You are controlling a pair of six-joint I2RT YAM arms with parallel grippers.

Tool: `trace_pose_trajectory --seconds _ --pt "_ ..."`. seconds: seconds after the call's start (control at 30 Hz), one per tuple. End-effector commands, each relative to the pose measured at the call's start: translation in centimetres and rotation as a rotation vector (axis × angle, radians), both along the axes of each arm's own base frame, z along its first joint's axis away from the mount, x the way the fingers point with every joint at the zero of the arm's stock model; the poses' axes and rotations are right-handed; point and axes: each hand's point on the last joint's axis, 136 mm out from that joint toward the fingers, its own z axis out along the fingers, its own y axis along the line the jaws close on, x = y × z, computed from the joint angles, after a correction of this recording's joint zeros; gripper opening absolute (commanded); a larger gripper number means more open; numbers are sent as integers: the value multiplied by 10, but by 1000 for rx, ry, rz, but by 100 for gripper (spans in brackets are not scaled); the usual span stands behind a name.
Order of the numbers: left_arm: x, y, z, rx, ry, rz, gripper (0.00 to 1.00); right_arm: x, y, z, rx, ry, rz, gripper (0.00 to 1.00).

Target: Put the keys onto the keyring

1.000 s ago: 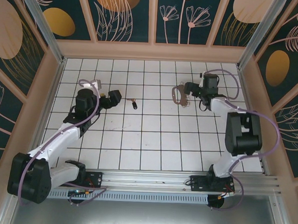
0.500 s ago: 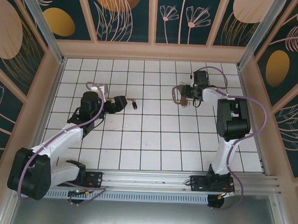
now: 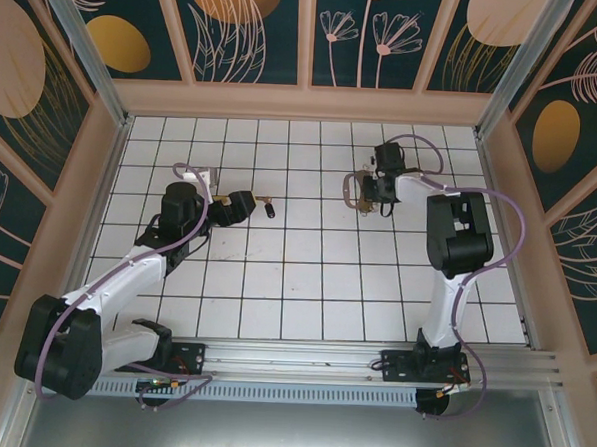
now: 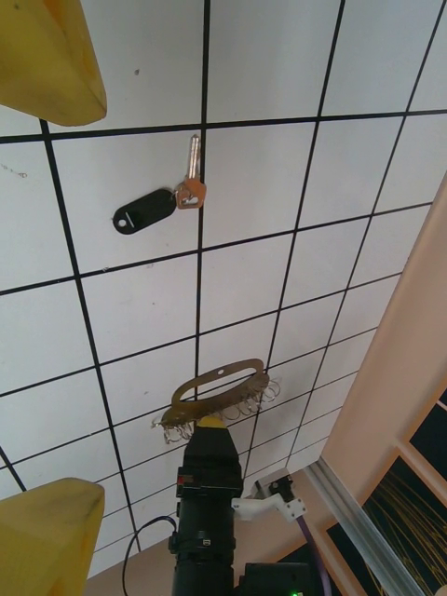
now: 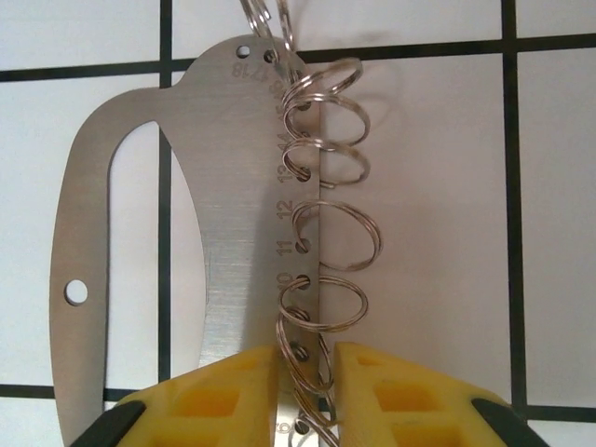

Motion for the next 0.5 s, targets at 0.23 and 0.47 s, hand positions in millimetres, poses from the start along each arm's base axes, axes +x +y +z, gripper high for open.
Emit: trace_pose_trajectory --seconds 0.23,0.47 --pt "-8 0 14 -9 -26 -10 94 -35 24 2 29 42 59 18" --pt "-17 7 7 18 4 10 93 -86 56 9 77 59 128 18"
